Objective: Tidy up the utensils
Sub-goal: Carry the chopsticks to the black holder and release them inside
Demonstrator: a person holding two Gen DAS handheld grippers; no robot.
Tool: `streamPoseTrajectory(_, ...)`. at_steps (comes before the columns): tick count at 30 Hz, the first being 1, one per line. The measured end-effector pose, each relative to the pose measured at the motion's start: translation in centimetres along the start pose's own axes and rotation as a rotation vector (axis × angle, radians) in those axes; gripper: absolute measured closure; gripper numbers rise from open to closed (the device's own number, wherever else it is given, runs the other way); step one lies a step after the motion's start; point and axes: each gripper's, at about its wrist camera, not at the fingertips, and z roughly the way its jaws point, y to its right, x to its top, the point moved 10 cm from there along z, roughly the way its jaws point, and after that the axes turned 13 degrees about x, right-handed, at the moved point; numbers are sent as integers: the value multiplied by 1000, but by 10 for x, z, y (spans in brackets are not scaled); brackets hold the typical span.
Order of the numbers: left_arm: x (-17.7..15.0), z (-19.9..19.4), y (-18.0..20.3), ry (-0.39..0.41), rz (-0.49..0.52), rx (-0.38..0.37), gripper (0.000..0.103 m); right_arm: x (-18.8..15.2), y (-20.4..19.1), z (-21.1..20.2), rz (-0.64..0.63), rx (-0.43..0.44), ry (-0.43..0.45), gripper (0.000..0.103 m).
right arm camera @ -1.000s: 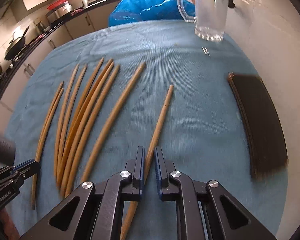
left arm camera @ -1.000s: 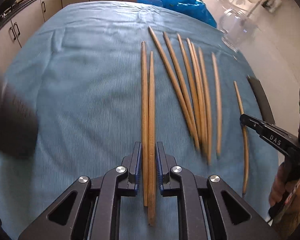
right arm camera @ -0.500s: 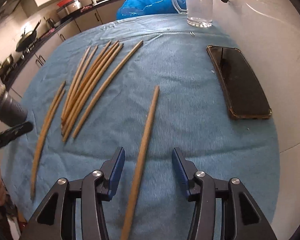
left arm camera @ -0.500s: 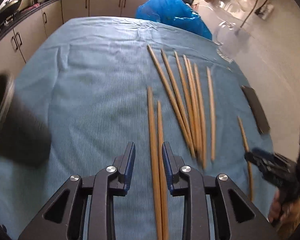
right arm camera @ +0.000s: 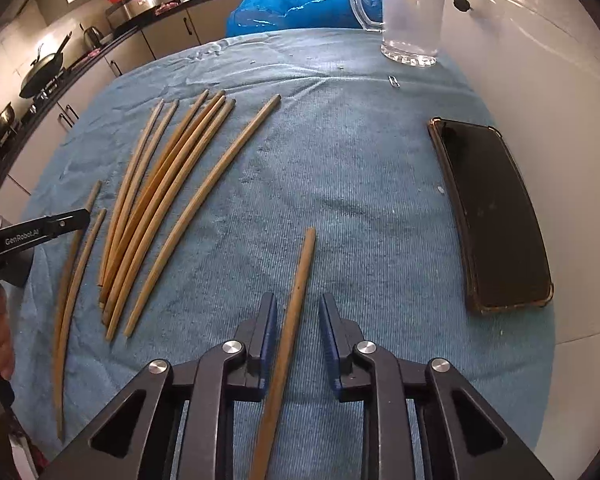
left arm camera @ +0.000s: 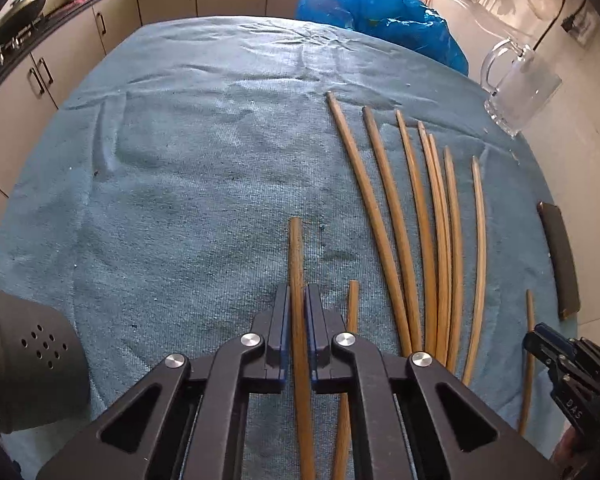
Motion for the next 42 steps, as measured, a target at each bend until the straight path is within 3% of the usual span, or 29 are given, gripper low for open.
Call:
streamPoseTrajectory(7,4,1,7,5,22,22,96,9,-4,10,-28,-84,-86,80)
streamPoseTrajectory(11,0,-13,2,30,-3,-22,97,12,-8,12,-39,-94,-103,97)
streamPoseTrajectory(19,-16,-104,-17,205,-28,-141,97,6,-51,-47,-94,10,94,97)
streamPoseTrajectory(26,-47,-199,-43,411,-23,-191,97,6,-108,-112,-165,95,275,97)
streamPoseTrajectory(31,-52,-261,-76,550,-61,-200,97,21,-160,-147,-225,147,396,97)
streamPoseTrajectory(35,-42,-299,-108,629,-101,-179,97,43,-204,-168,-254,207,479,97)
streamPoseTrajectory(42,0,-337,-178,723,-171,-45,97,99,-293,-196,-282,374,595,97)
